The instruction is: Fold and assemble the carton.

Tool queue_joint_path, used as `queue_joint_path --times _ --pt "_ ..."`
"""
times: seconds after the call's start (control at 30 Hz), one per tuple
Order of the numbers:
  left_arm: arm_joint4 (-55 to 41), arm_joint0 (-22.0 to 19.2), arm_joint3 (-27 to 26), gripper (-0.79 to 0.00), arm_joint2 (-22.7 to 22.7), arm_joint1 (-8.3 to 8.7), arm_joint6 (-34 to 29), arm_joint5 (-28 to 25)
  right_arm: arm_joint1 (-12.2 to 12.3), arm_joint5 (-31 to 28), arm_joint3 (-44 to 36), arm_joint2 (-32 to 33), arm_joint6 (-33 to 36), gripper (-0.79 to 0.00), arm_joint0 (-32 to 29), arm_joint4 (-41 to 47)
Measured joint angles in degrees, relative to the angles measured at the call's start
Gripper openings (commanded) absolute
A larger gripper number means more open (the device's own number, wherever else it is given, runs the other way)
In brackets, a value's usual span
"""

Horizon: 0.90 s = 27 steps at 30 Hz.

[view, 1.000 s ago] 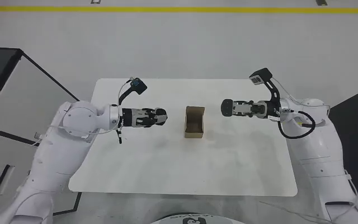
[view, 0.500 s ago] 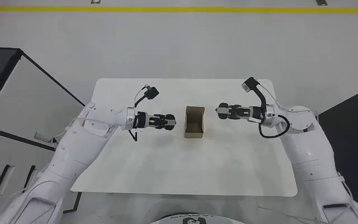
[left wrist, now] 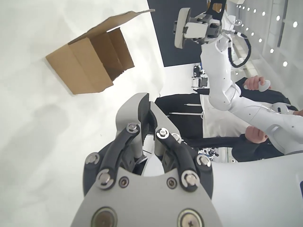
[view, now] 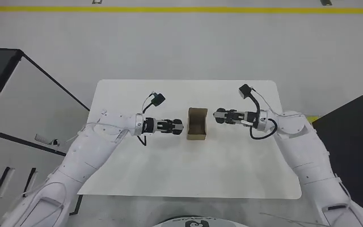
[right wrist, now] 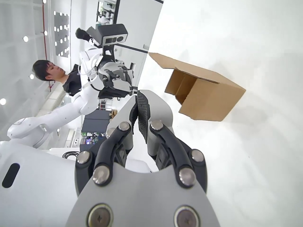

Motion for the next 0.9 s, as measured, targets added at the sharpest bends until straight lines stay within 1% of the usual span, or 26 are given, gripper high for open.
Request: queue_joint_path --times 0.13,0.2,0.37,0.43,0.53,0.7,0.9 --pt "-1.51 -2.15 4.84 -0.785 2.59 -1.49 2.72 0.86 -0.46 0.35 2.43 -1.98 -0.9 -0.785 0.72 -0.11" --pt "-1.63 -2.79 6.06 -0.785 3.07 -1.8 3.13 0.95 -0.46 0.35 2.47 -1.99 -0.89 -0.785 0.74 -0.1" --pt "-1.51 -2.7 5.97 -0.785 3.03 -1.77 3.12 0.95 -0.45 0.34 2.42 -1.94 -0.87 -0.785 0.72 -0.1" --pt "-1.08 -2.18 6.04 -0.785 3.18 -1.89 4.52 1.45 -0.5 0.67 2.24 -2.23 -1.67 -0.785 0.46 -0.61" --pt "-1.47 -1.93 6.6 -0.785 4.07 -2.49 6.68 2.57 -0.84 2.51 3.01 -3.97 -4.44 -0.785 0.64 -3.42" --pt "-1.92 -2.95 8.72 -0.785 5.84 -3.68 8.31 3.0 -1.6 3.66 5.85 -6.39 -5.92 -0.785 1.85 -2.94" --pt "-0.98 -2.53 8.34 -0.785 5.99 -3.76 9.38 3.57 -1.59 3.79 5.65 -6.37 -6.3 -0.785 1.64 -3.18"
